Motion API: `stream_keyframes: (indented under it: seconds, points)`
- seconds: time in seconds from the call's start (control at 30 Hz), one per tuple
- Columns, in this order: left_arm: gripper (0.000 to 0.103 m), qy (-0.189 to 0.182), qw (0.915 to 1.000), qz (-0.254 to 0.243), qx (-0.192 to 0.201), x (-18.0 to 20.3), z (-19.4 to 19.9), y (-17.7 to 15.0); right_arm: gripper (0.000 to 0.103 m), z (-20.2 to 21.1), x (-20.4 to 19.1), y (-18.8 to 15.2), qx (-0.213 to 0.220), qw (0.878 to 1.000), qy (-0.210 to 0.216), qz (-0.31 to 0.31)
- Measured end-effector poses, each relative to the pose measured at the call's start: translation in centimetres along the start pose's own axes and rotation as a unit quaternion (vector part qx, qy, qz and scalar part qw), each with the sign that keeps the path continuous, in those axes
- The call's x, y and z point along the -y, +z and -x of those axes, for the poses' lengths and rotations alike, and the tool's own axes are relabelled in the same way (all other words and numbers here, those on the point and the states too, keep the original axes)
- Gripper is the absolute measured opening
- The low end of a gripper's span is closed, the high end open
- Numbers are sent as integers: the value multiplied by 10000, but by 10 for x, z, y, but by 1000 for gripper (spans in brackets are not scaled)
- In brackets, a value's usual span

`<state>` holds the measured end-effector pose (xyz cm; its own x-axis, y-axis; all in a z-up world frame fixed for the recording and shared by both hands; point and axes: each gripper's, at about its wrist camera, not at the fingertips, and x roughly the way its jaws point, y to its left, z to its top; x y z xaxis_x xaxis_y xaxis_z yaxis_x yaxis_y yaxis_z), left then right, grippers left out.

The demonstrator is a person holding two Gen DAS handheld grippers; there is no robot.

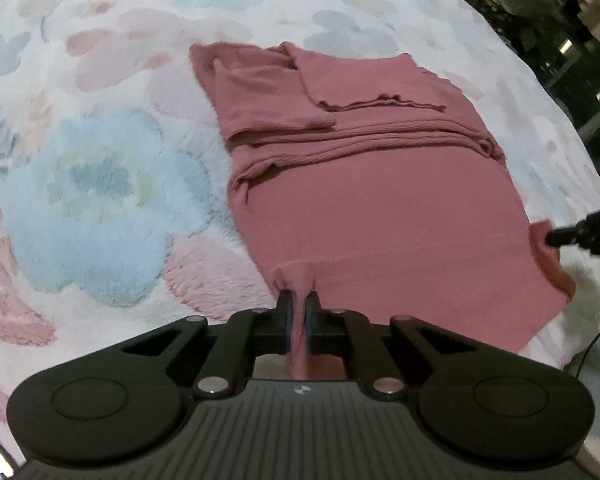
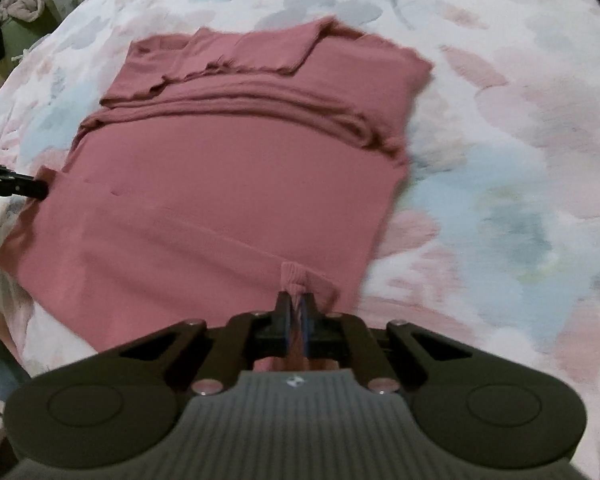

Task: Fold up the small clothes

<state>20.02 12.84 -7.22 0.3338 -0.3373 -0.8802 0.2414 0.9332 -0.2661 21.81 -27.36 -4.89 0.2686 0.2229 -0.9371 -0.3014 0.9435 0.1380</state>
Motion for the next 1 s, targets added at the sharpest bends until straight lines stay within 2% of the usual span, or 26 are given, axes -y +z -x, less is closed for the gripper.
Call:
stream_keyframes:
  seconds: [0.13, 0.27, 0.5, 0.63, 0.77, 1.0]
  points:
    - [5, 102, 9999, -106, 41, 5, 4, -1, 0, 23, 22, -6, 1, 9999, -165, 19]
    - [4, 120, 9998, 22, 148, 5, 7, 0, 0, 26, 35, -13, 7, 9996, -263, -63]
    - [3, 223, 9972, -172, 696, 16, 48, 3, 0, 51, 14, -14, 490, 9975, -306, 407]
    - [3, 503, 9919, -460, 1075, 25, 71, 25, 0, 75, 9, 8, 850, 9935, -472, 600]
    - [4, 732, 9860, -529, 1402, 26, 83, 58, 0, 91, 13, 40, 1186, 9890, -617, 626]
    - [4, 1024, 9804, -582, 1581, 16, 63, 120, 0, 80, 26, 108, 1500, 9831, -878, 567]
